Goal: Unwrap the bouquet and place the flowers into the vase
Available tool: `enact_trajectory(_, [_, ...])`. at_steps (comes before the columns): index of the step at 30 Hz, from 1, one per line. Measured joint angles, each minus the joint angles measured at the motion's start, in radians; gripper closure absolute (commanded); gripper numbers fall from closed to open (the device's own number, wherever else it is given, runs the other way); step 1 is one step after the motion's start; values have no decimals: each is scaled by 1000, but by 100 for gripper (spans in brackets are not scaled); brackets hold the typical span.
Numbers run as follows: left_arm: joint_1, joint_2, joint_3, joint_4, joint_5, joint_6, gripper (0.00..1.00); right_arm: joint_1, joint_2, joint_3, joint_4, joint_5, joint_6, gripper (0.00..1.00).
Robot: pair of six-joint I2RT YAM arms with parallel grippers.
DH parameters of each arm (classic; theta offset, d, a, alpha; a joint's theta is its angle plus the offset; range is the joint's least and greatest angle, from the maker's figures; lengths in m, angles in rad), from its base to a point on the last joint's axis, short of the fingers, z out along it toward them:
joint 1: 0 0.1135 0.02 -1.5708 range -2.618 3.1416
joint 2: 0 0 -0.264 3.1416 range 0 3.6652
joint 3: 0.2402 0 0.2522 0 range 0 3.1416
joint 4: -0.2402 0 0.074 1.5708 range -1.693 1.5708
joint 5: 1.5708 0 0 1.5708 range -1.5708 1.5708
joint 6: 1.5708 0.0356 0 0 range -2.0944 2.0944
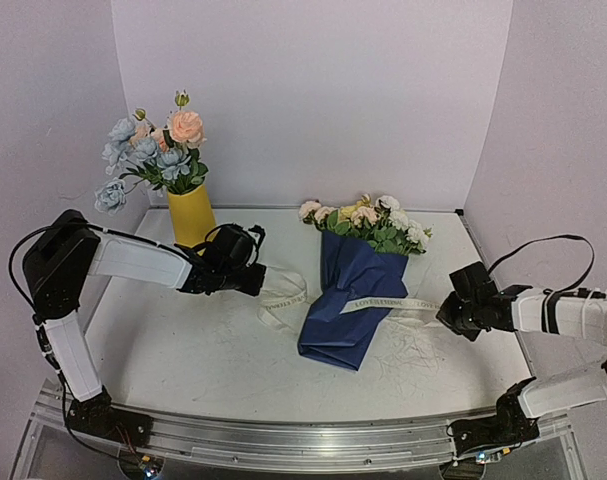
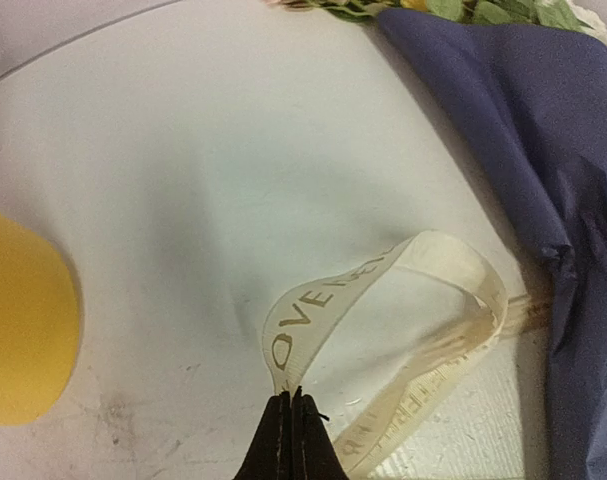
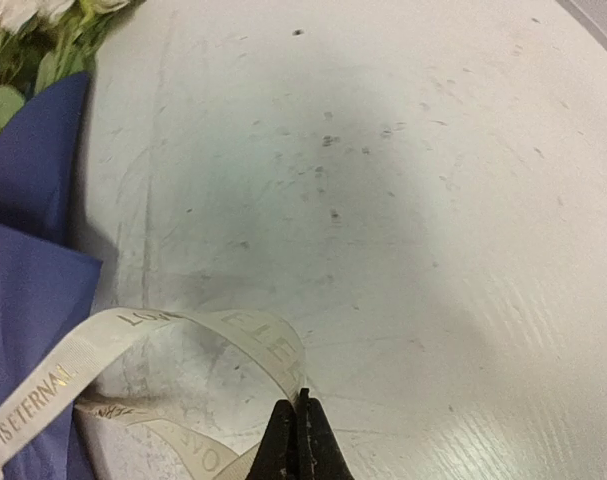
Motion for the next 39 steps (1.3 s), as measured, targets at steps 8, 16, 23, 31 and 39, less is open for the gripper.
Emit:
enact_trajectory(8, [11, -68, -44, -74, -202, -251, 49, -29, -77, 0, -156, 129, 276, 12])
enact_trajectory(16, [-31, -73, -42, -103, -196, -212, 26, -40, -178, 14, -64, 82, 8, 4])
enact_trajectory(23, [-154, -50, 68, -105, -108, -109, 25, -42, -139, 74, 121, -144, -244, 12])
enact_trajectory(31, [-191, -32, 127, -24, 79, -66, 23, -41, 134, 120, 368, -511, -304, 12])
enact_trajectory(39, [-191, -173, -6, -18, -4, -137, 22, 135, 336, 321, 544, -701, -258, 11])
